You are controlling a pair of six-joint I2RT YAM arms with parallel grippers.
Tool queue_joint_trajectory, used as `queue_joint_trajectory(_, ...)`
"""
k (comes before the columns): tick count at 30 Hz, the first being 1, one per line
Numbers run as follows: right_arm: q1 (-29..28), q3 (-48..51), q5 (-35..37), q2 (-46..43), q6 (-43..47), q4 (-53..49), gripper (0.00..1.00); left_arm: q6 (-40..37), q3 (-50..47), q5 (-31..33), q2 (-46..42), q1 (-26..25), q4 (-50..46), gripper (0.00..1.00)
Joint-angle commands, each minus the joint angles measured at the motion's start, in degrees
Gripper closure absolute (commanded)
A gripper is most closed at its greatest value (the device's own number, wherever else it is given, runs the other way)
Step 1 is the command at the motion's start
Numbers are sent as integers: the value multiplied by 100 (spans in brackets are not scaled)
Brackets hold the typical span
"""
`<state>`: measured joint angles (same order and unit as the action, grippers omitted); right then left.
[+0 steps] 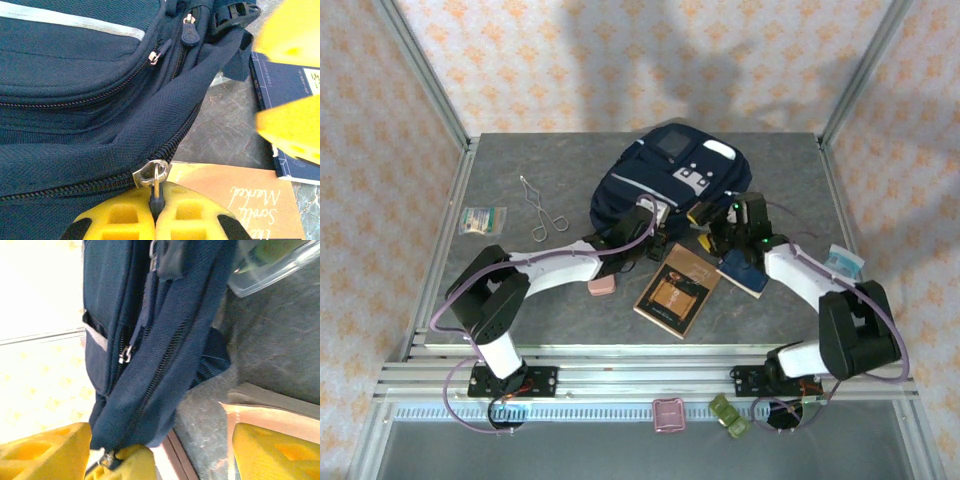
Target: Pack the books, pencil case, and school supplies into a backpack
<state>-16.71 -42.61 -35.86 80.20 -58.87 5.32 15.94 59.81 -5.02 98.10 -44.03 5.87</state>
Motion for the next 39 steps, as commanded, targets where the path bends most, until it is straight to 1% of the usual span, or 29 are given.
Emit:
queue_joint_trajectory(1, -141, -325, 35, 473, -345, 665, 28, -295, 284, 158, -24, -291, -45, 100)
queue_joint_trajectory(3, -221, -572, 46, 840, -327, 750, 31, -367, 218, 209, -62, -405, -2, 100)
queue_joint_trajectory(4, -252, -687, 52, 1031, -327, 784, 37, -381, 190, 242, -87, -449, 17, 100)
queue_joint_trajectory(5, -269, -772, 6, 1191, -359, 847, 44, -382, 165, 278, -98, -468, 7, 100)
queue_joint_trajectory(7, -282, -908, -50, 1477, -391, 972, 67, -317, 109, 346, -117, -475, -103, 100)
queue_joint_trajectory(9, -272, -979, 0, 1584, -355, 978, 92, -283, -43, 419, -213, -470, -130, 100)
queue_joint_trajectory(10, -272, -1002, 49, 1587, -317, 918, 100, -261, -143, 484, -282, -459, -140, 100)
queue_joint_trajectory(12, -239, -1006, 113, 1512, -217, 786, 100, -234, -329, 570, -414, -386, -218, 100)
queue_joint_trajectory(14, -150, -899, 140, 1361, -166, 718, 100, -151, -528, 598, -572, -199, -314, 100)
queue_joint_trajectory(19, 240, -450, 85, 729, -114, 696, 100, -92, -1148, 618, -1138, 639, -411, 100)
queue_joint_trajectory(22, 318, -384, 105, 441, -47, 645, 100, -78, -1363, 619, -1373, 1180, -455, 100)
queue_joint_trajectory(23, 323, -424, 69, 418, -30, 658, 100, -82, -1375, 593, -1417, 1281, -485, 100)
queue_joint_trajectory(26, 266, -724, -160, 601, 13, 768, 100, -196, -1359, 636, -1566, 1336, -546, 100)
queue_joint_trajectory(29, 130, -1351, -330, 975, 127, 743, 100, -206, -1324, 679, -1839, 1334, -623, 100)
queue_joint_trajectory(33, -179, -2596, -561, 1641, 367, 478, 100, -206, -1338, 825, -2419, 1336, -876, 100)
queue_joint_trajectory(35, -262, -3138, -694, 1963, 491, 284, 100, -196, -1341, 791, -2691, 1331, -991, 100)
queue_joint_trajectory(37, -210, -3486, -672, 2198, 580, 30, 100, -136, -1351, 695, -2881, 1312, -1048, 100)
queue_joint_trajectory(39, -44, -3561, -557, 2297, 598, -57, 100, -54, -1391, 586, -2940, 1263, -960, 100)
